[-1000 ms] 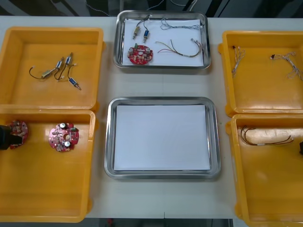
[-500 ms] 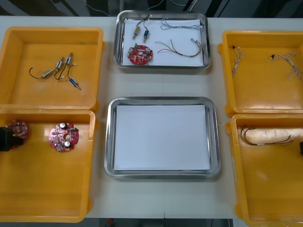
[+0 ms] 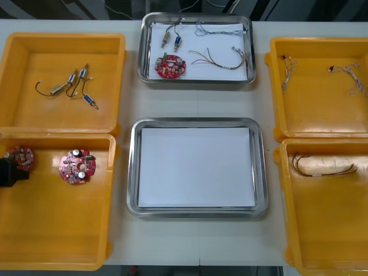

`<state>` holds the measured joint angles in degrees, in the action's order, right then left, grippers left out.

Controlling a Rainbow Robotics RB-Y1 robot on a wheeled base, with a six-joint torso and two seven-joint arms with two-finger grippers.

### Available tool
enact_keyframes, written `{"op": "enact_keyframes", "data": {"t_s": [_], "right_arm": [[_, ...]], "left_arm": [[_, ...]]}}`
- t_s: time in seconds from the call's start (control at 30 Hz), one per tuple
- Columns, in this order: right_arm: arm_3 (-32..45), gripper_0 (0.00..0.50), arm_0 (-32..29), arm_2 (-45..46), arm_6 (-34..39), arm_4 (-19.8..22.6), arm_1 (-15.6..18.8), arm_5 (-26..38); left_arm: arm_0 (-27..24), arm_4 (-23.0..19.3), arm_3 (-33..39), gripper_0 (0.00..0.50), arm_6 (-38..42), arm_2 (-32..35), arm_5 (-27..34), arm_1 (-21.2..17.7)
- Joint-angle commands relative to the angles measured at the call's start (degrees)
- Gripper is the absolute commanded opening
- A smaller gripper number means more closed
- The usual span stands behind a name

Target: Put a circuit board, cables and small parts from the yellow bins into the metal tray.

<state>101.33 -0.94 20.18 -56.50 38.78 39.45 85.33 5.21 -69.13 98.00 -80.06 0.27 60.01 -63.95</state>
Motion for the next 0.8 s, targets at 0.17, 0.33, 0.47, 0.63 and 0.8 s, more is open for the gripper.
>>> {"op": "enact_keyframes", "data": {"t_s": [0.17, 0.33, 0.47, 0.63, 0.8], "right_arm": [[7.7, 0.000, 0.7, -0.1, 1.9, 2.3, 2.9, 5.4], [12.7, 0.000, 0.7, -0.1, 2.2, 3.1, 1.6, 9.4], [15.9, 0.000, 0.6, -0.1, 2.5, 3.5, -0.9, 12.1], [19.3, 0.000, 0.6, -0.1, 3.1, 3.5, -4.3, 14.5], [22.1, 0.000, -0.1, -0.1, 3.4, 2.7, -8.6, 16.1]], "left_arm": [[0.4, 0.8, -0.4, 0.500, -4.8, -0.5, -0.8, -2.7], [0.0, 0.8, -0.7, 0.500, -4.8, -0.5, -0.9, -2.7], [-0.2, 0.6, -1.0, 0.500, -4.8, -0.5, -1.0, -2.7], [-0.2, 0.6, -1.0, 0.500, -4.6, -0.5, -1.4, -2.6], [-0.2, 0.4, -1.0, 0.500, -4.3, -0.5, -1.6, -2.6]]}}
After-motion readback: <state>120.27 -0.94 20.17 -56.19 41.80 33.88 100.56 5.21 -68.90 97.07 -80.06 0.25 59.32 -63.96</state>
